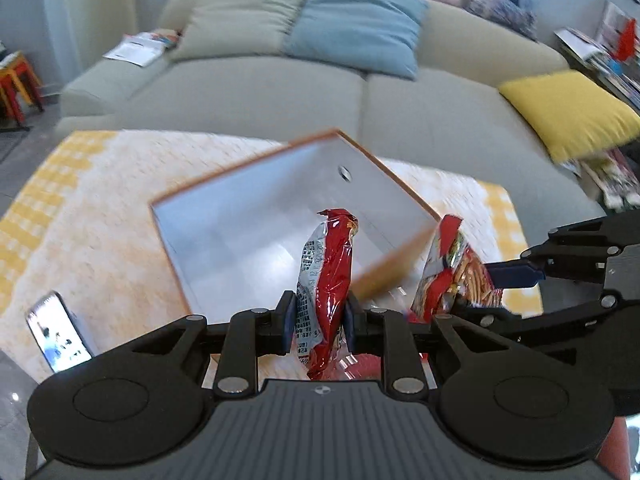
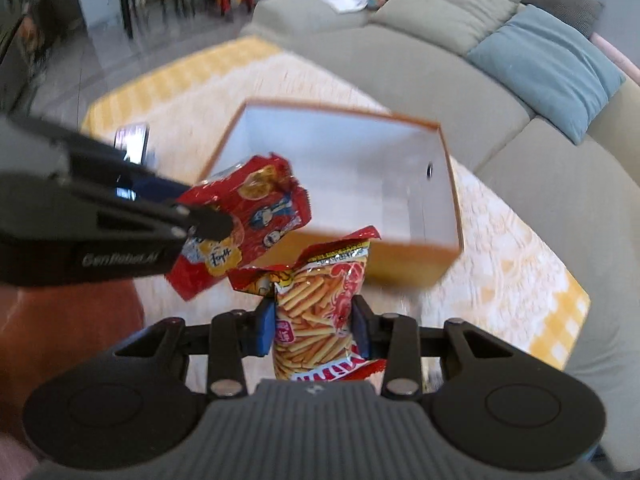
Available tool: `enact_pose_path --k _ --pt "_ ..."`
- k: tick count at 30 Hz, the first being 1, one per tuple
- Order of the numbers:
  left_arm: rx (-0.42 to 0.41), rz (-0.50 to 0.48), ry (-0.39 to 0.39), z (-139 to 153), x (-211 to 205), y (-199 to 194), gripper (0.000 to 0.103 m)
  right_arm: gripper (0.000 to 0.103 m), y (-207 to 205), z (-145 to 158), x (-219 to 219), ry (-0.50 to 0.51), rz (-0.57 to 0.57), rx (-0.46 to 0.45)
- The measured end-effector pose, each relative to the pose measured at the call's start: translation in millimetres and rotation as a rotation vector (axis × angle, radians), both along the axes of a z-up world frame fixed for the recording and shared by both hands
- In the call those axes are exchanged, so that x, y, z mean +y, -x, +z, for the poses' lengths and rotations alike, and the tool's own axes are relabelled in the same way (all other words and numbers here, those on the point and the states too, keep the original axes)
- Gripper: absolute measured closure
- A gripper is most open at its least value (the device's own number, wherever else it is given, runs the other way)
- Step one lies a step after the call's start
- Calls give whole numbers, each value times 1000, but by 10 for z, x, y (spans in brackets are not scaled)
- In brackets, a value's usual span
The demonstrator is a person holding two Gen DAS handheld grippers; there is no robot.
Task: Organize snacks
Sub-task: 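Lift both bags and lower them into the orange box with both tools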
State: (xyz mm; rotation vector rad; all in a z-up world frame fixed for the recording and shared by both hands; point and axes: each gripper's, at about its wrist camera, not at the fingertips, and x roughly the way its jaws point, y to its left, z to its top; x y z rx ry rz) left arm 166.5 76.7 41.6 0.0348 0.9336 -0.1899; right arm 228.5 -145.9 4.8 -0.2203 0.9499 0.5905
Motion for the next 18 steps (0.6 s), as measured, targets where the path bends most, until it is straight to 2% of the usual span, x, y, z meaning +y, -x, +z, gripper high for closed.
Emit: enact_pose_path --k 5,8,11,18 --pt "-21 74 -26 -39 87 -303 77 66 -386 73 139 -74 -55 -46" --pt "-20 100 -52 -134 114 -478 77 66 -593 -8 248 -86 -77 -48" --pt "-3 119 -81 -268 157 -625 77 66 -815 -163 350 -109 -93 5" --pt "130 150 -63 -681 341 -836 77 66 -1089 -550 541 -117 -119 112"
